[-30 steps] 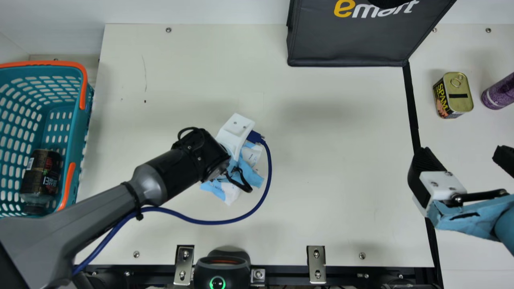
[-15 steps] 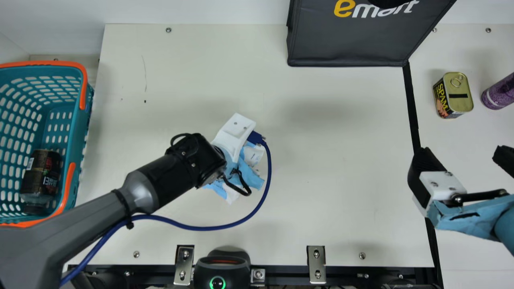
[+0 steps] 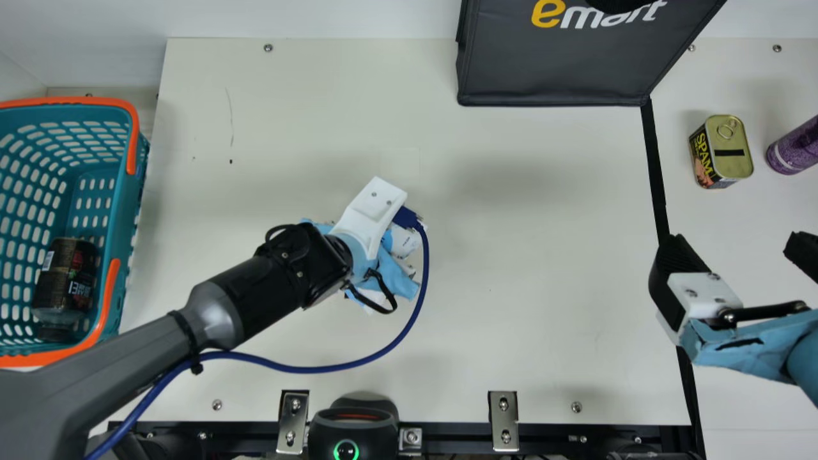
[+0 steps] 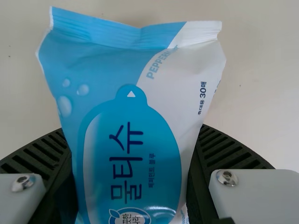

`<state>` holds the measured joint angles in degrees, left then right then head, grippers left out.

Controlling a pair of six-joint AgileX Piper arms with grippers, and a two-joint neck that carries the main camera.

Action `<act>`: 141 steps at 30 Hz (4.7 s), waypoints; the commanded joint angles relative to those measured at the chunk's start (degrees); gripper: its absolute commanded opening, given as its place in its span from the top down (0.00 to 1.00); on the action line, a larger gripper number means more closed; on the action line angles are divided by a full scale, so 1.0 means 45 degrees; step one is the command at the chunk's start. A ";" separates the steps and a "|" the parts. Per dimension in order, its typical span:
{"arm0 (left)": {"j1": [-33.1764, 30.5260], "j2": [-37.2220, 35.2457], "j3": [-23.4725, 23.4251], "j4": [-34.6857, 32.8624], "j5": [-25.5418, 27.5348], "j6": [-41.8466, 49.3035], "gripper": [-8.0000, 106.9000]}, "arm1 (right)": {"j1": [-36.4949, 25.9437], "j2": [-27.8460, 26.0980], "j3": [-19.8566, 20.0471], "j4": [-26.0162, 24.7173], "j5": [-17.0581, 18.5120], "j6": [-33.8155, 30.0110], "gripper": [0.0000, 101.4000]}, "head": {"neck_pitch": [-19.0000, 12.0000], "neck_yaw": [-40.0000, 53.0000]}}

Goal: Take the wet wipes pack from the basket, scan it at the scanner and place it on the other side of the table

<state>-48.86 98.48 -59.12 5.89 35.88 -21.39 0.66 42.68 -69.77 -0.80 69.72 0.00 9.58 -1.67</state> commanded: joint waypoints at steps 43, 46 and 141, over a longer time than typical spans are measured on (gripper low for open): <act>0.1519 0.0077 0.0118 -0.5498 0.1018 0.2796 1.00 | 0.0000 0.0000 0.0000 0.0000 0.0000 0.0000 0.06 | -0.0369 0.0020; 0.1578 0.0086 -0.0005 -0.5360 0.1708 0.2792 1.00 | 0.0000 0.0000 0.0000 0.0000 0.0000 0.0000 0.06 | -0.0369 0.0020; -0.0608 0.4406 -0.6411 -0.4345 0.1325 -0.4594 0.24 | 0.0000 0.0000 0.0000 0.0000 0.0000 0.0000 0.06 | -0.0369 0.0020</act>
<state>-51.83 118.55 -88.40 -12.76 42.23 -42.57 0.66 42.68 -69.77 -0.80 69.72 0.00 9.58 -1.67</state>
